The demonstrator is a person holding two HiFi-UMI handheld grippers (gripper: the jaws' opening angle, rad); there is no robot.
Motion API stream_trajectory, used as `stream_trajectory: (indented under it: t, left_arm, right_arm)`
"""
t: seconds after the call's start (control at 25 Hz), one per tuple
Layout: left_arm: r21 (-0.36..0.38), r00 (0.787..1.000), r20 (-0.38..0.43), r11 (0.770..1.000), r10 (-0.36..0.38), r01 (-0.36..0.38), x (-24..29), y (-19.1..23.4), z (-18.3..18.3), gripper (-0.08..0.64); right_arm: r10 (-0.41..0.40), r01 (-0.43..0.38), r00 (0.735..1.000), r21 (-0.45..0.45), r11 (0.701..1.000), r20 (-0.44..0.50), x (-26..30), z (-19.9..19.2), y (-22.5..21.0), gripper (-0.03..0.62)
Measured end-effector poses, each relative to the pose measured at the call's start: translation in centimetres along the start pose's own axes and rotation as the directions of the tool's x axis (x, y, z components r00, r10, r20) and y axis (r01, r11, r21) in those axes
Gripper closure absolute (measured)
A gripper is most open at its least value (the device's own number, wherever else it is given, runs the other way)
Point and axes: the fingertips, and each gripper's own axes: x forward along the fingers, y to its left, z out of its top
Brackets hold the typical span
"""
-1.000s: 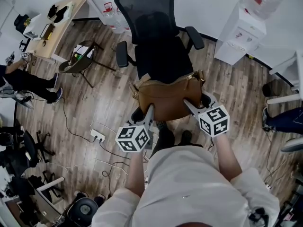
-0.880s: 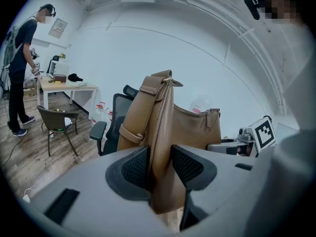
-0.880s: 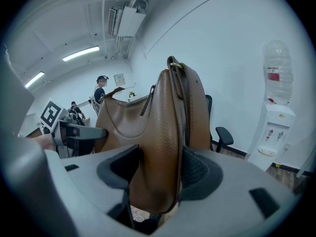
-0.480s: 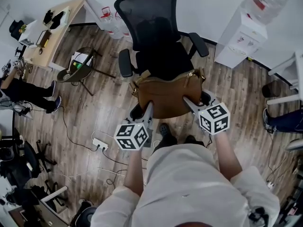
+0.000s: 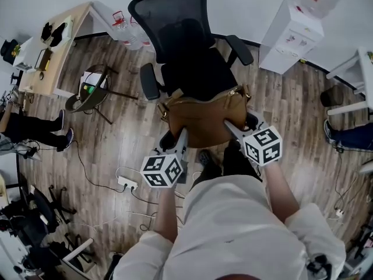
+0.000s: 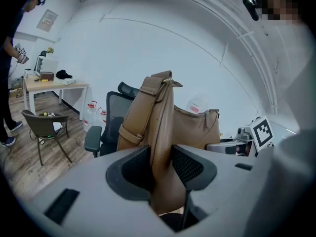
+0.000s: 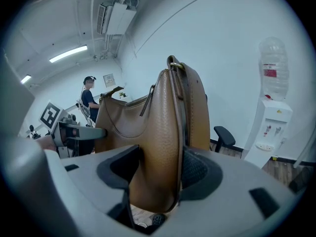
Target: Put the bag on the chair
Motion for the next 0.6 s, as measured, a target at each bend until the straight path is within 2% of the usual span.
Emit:
stream_trajectory:
  t: [0.28, 0.6]
  left_arm:
    - [0.0, 0.999, -0.034, 1.0, -0.013, 0.013, 2.1, -0.6, -0.3, 0.416]
    - [0.0, 0.998, -0.059, 1.0, 0.031, -0.031, 5.8, -0.2, 1.0, 0.416]
  right_arm:
    - [-0.017, 0.017, 1.0, 0.013, 1.0, -0.018, 0.2, -0.3, -2.0, 0.348]
    - [0.021, -0.021, 0.999, 0.01, 1.0, -0.041, 3.0, 1.3, -5.3, 0.35]
